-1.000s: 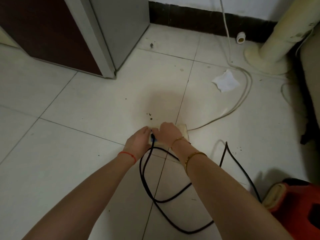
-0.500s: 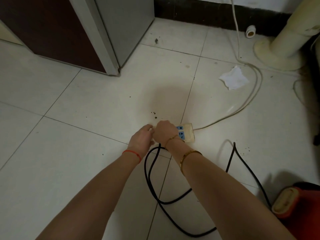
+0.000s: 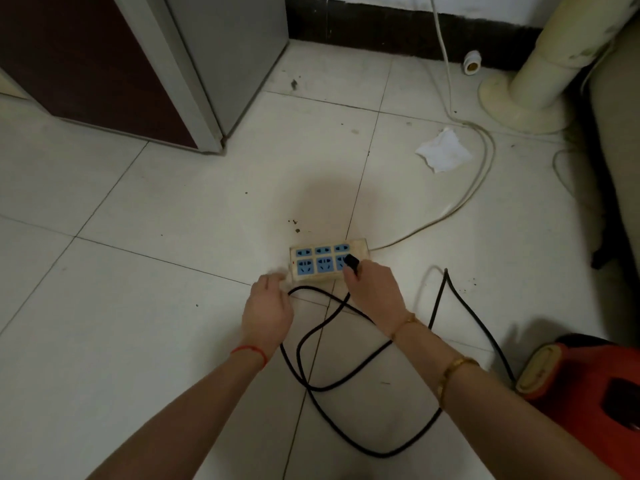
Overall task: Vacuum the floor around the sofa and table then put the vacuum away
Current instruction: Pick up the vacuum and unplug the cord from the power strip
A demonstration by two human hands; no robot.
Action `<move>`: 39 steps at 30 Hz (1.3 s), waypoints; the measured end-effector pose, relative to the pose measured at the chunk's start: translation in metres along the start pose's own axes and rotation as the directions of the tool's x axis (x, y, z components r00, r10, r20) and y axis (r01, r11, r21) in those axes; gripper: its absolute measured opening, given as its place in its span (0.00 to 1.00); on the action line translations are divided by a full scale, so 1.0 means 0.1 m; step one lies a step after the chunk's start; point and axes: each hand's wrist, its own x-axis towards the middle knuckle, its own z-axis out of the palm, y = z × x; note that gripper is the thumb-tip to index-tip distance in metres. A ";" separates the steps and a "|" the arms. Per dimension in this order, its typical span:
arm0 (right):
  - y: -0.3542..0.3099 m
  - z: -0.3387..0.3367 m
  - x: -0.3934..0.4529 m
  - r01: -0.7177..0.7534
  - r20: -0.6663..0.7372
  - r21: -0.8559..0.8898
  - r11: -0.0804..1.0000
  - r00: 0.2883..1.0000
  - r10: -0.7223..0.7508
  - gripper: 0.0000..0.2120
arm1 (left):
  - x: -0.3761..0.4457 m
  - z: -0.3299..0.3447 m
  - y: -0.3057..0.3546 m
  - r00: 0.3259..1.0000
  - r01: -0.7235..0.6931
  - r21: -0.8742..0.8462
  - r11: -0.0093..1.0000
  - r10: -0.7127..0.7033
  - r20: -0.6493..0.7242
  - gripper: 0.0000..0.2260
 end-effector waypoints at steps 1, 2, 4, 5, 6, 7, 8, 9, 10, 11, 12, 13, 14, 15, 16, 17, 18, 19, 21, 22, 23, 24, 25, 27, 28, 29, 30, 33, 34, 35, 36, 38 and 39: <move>0.08 -0.01 -0.08 -0.027 -0.021 0.023 0.999 0.999 0.028 0.19 | -0.09 0.01 0.06 0.994 0.099 -0.036 0.994 -0.097 0.050 0.14; 0.16 0.00 -0.14 -0.056 -0.035 0.048 0.997 0.998 0.058 0.19 | -0.16 0.03 0.10 0.967 0.223 -0.068 0.973 -0.212 0.140 0.15; 0.28 0.02 -0.25 -0.108 -0.059 0.104 0.989 0.992 0.115 0.19 | -0.24 0.04 0.19 0.860 0.448 -0.098 0.889 -0.398 0.318 0.22; 0.32 0.03 -0.30 -0.122 -0.073 0.130 0.984 0.989 0.132 0.20 | -0.28 0.04 0.22 0.816 0.513 -0.122 0.850 -0.439 0.376 0.25; 0.36 0.03 -0.34 -0.126 -0.086 0.155 0.980 0.986 0.141 0.20 | -0.31 0.02 0.25 0.785 0.561 -0.169 0.811 -0.455 0.421 0.28; 0.38 0.02 -0.38 -0.127 -0.093 0.174 0.977 0.985 0.145 0.20 | -0.33 -0.02 0.31 0.757 0.600 -0.234 0.765 -0.448 0.475 0.28; 0.39 0.00 -0.42 -0.131 -0.095 0.187 0.974 0.984 0.151 0.20 | -0.36 -0.07 0.36 0.732 0.626 -0.301 0.720 -0.408 0.546 0.28; 0.40 -0.03 -0.45 -0.134 -0.097 0.196 0.971 0.983 0.155 0.21 | -0.41 -0.12 0.42 0.719 0.626 -0.358 0.693 -0.335 0.609 0.28; 0.41 -0.06 -0.48 -0.135 -0.102 0.203 0.970 0.982 0.158 0.22 | -0.47 -0.16 0.46 0.716 0.599 -0.401 0.693 -0.239 0.656 0.29; 0.41 -0.10 -0.52 -0.137 -0.111 0.207 0.969 0.980 0.163 0.22 | -0.55 -0.19 0.52 0.712 0.549 -0.426 0.719 -0.135 0.689 0.29; 0.42 -0.14 -0.55 -0.142 -0.120 0.211 0.967 0.978 0.169 0.23 | -0.64 -0.21 0.56 0.698 0.480 -0.425 0.767 -0.041 0.715 0.30; 0.42 -0.18 -0.59 -0.144 -0.130 0.216 0.966 0.976 0.175 0.23 | -0.75 -0.23 0.64 0.684 0.400 -0.401 0.824 0.023 0.729 0.31; 0.42 -0.22 -0.64 -0.147 -0.136 0.224 0.964 0.974 0.180 0.23 | -0.85 -0.21 0.70 0.687 0.321 -0.369 0.872 0.054 0.725 0.32; 0.42 -0.24 -0.69 -0.149 -0.138 0.240 0.959 0.973 0.186 0.23 | -0.94 -0.18 0.76 0.712 0.235 -0.324 0.916 0.065 0.699 0.32; 0.42 -0.27 -0.74 -0.151 -0.135 0.272 0.950 0.972 0.193 0.22 | -1.01 -0.14 0.82 0.754 0.138 -0.262 0.955 0.070 0.653 0.31; 0.43 -0.31 -0.79 -0.154 -0.127 0.318 0.936 0.971 0.203 0.21 | -1.06 -0.10 0.88 0.801 0.050 -0.187 0.981 0.072 0.594 0.28; 0.42 -0.35 -0.84 -0.158 -0.117 0.364 0.918 0.970 0.213 0.19 | -1.10 -0.05 0.93 0.838 -0.019 -0.114 0.993 0.078 0.540 0.23; 0.42 -0.39 -0.88 -0.161 -0.108 0.400 0.902 0.969 0.221 0.18 | -1.12 -0.01 0.98 0.863 -0.061 -0.066 0.996 0.086 0.499 0.17; 0.45 -0.48 -0.97 -0.152 -0.110 0.426 0.892 0.970 0.218 0.18 | -1.15 0.04 1.06 0.879 -0.070 -0.053 0.996 0.087 0.469 0.08; 0.47 -0.55 -1.01 -0.140 -0.118 0.423 0.895 0.971 0.208 0.18 | -1.16 0.03 1.10 0.879 -0.049 -0.082 0.995 0.081 0.469 0.07; 0.49 -0.61 -1.05 -0.131 -0.124 0.408 0.904 0.973 0.197 0.19 | -1.17 0.01 1.14 0.880 -0.023 -0.127 0.992 0.080 0.469 0.07; 0.53 -0.68 -1.10 -0.118 -0.133 0.379 0.918 0.975 0.180 0.19 | -1.18 -0.04 1.20 0.883 -0.012 -0.176 0.984 0.093 0.460 0.07; 0.57 -0.75 -1.14 -0.113 -0.139 0.351 0.930 0.975 0.171 0.20 | -1.19 -0.10 1.26 0.888 -0.023 -0.215 0.976 0.118 0.444 0.07; 0.65 -0.88 -1.24 -0.107 -0.165 0.333 0.937 0.972 0.170 0.20 | -1.18 -0.23 1.41 0.892 -0.066 -0.266 0.962 0.177 0.416 0.07; 0.69 -0.95 -1.29 -0.098 -0.193 0.331 0.939 0.967 0.169 0.20 | -1.18 -0.29 1.50 0.888 -0.087 -0.295 0.952 0.208 0.410 0.08; 0.73 -1.02 -1.34 -0.093 -0.229 0.327 0.940 0.958 0.174 0.19 | -1.16 -0.34 1.60 0.883 -0.100 -0.325 0.940 0.234 0.406 0.08; 0.78 -1.09 -1.39 -0.092 -0.267 0.325 0.941 0.946 0.184 0.19 | -1.14 -0.38 1.70 0.880 -0.103 -0.351 0.931 0.250 0.405 0.07; 0.92 -1.35 -1.57 -0.108 -0.368 0.312 0.944 0.902 0.225 0.16 | -1.09 -0.46 2.06 0.883 -0.132 -0.388 0.912 0.286 0.373 0.07; 0.97 -1.44 -1.63 -0.104 -0.395 0.312 0.945 0.890 0.228 0.16 | -1.09 -0.49 2.18 0.884 -0.163 -0.378 0.911 0.305 0.354 0.08; 1.01 -1.54 -1.69 -0.102 -0.414 0.317 0.943 0.880 0.234 0.15 | -1.09 -0.51 2.30 0.882 -0.201 -0.366 0.909 0.330 0.337 0.08; 1.06 -1.64 -1.76 -0.098 -0.434 0.320 0.942 0.869 0.238 0.14 | -1.09 -0.53 2.42 0.874 -0.241 -0.359 0.902 0.363 0.324 0.08; 1.12 -1.82 -1.89 -0.086 -0.484 0.317 0.945 0.842 0.239 0.12 | -1.11 -0.56 2.67 0.853 -0.308 -0.347 0.886 0.418 0.311 0.06; 1.15 -1.91 -1.95 -0.078 -0.513 0.310 0.948 0.825 0.236 0.11 | -1.12 -0.55 2.79 0.844 -0.329 -0.344 0.879 0.437 0.310 0.05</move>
